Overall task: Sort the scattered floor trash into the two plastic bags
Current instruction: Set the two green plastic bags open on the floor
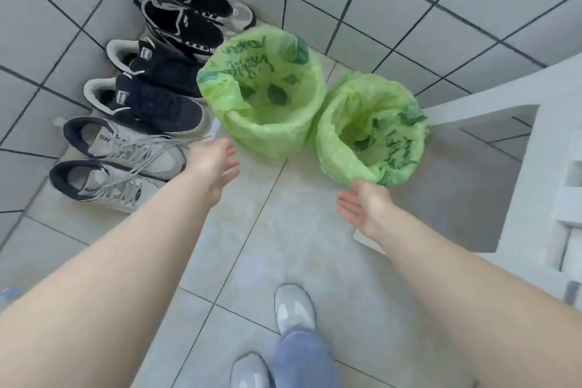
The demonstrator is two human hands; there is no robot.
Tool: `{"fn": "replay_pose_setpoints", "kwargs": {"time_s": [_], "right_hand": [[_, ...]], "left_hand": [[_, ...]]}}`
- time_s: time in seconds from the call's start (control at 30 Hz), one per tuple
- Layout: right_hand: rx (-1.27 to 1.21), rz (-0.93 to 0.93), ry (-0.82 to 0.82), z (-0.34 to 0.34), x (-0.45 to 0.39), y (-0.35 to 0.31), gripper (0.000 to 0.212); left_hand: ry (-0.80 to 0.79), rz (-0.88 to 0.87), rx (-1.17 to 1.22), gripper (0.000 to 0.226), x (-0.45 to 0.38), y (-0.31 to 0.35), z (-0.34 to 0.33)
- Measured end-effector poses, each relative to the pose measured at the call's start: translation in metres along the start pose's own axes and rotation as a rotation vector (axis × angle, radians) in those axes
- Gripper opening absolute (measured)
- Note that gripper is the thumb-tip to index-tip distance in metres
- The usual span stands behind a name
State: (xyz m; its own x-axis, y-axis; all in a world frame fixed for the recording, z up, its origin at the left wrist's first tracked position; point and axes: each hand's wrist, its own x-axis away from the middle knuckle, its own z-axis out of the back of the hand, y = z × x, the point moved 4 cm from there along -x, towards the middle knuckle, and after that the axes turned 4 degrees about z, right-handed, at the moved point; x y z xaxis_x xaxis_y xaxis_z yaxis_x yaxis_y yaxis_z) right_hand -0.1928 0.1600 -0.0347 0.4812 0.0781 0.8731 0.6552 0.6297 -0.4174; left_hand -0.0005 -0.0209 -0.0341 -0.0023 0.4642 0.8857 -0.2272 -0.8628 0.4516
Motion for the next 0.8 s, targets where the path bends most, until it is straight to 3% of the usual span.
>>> {"fn": "replay_pose_setpoints", "kwargs": {"time_s": [0.07, 0.13, 0.27, 0.37, 0.53, 0.8], "right_hand": [[-0.2, -0.11, -0.027, -0.001, -0.019, -0.001, 0.037], [-0.391, -0.179, -0.036, -0.001, -0.034, -0.006, 0.042], [-0.57, -0.199, -0.022, -0.001, -0.058, -0.01, 0.017], [-0.627, -0.187, 0.001, -0.001, -0.07, -0.012, 0.011], [-0.64, -0.158, 0.018, -0.002, -0.087, -0.005, 0.034], [-0.609, -0.134, 0.042, 0.001, -0.087, 0.0, 0.038]], "left_hand": [[-0.018, 0.058, 0.114, 0.025, -0.013, -0.005, -0.016], [-0.069, 0.099, 0.184, 0.025, -0.021, -0.007, -0.037], [-0.104, 0.121, 0.269, 0.044, -0.048, -0.006, -0.064], [-0.1, 0.13, 0.321, 0.042, -0.063, -0.002, -0.074], [-0.076, 0.126, 0.329, 0.039, -0.078, -0.001, -0.082], [0.058, 0.099, 0.413, 0.025, -0.075, -0.013, -0.064]]}}
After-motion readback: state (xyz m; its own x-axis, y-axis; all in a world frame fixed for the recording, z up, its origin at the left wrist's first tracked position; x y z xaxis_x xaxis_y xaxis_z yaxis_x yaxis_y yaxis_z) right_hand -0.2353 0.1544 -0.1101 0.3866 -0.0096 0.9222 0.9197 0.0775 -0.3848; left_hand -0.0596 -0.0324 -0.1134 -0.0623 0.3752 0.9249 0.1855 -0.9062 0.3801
